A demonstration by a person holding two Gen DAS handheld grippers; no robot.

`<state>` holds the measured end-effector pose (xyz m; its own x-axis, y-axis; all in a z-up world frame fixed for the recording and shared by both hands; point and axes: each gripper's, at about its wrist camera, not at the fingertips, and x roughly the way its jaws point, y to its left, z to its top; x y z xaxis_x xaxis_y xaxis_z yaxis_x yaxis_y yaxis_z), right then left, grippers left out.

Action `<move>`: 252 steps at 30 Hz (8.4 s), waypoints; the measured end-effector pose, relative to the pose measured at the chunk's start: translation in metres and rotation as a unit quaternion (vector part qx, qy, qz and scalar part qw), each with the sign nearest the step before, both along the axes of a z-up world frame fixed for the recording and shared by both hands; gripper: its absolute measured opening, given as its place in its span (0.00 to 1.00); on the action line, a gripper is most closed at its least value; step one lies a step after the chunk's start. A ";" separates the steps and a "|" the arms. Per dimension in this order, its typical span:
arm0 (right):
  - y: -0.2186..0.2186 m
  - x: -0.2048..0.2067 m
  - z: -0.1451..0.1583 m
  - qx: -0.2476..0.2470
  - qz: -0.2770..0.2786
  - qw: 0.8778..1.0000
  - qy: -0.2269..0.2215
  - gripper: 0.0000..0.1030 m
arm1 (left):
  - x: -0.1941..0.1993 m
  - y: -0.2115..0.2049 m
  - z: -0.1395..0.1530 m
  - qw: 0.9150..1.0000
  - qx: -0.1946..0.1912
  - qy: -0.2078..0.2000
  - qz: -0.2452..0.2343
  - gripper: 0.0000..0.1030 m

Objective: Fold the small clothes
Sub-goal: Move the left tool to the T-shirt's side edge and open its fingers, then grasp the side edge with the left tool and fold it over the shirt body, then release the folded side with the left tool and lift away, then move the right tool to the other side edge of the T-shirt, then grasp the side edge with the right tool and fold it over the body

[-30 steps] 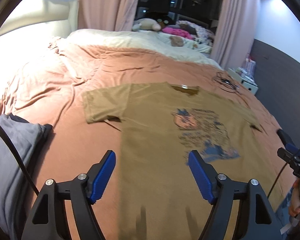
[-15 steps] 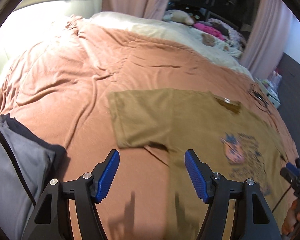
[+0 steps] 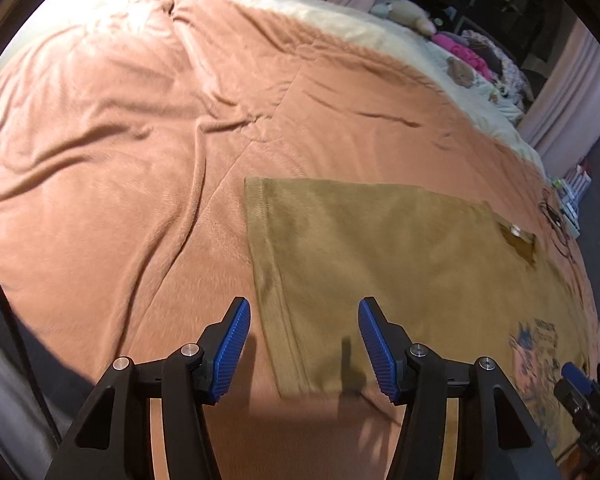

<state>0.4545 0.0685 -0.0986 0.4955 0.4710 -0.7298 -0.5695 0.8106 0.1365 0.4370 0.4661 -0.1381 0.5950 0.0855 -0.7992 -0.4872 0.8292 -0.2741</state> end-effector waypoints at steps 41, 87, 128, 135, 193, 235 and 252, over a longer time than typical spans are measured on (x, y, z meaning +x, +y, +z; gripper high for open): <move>0.097 0.076 -0.047 0.056 0.045 0.990 0.121 0.63 | 0.057 -0.060 0.075 0.992 -0.002 -0.043 -0.117 0.08; 0.037 0.161 -0.069 0.030 -0.049 0.988 0.142 0.34 | 0.044 -0.103 -0.025 0.987 -0.029 0.089 -0.127 0.38; -0.135 -0.049 0.064 0.032 -0.102 0.994 0.014 1.00 | -0.106 -0.204 0.092 0.995 0.017 -0.020 -0.097 0.99; -0.188 -0.065 0.075 0.033 -0.116 0.993 -0.014 1.00 | -0.090 -0.257 0.108 0.991 0.019 -0.038 -0.125 0.99; -0.414 0.191 -0.081 0.288 -0.262 0.907 0.161 0.01 | 0.243 -0.548 -0.017 0.939 -0.019 0.039 -0.340 0.11; -0.240 0.173 -0.029 0.213 -0.125 0.959 0.136 0.01 | 0.137 -0.380 0.056 0.968 -0.026 0.011 -0.248 0.11; -0.283 0.195 -0.028 0.201 -0.160 0.955 0.148 0.75 | 0.168 -0.433 0.036 0.956 -0.005 0.039 -0.292 0.13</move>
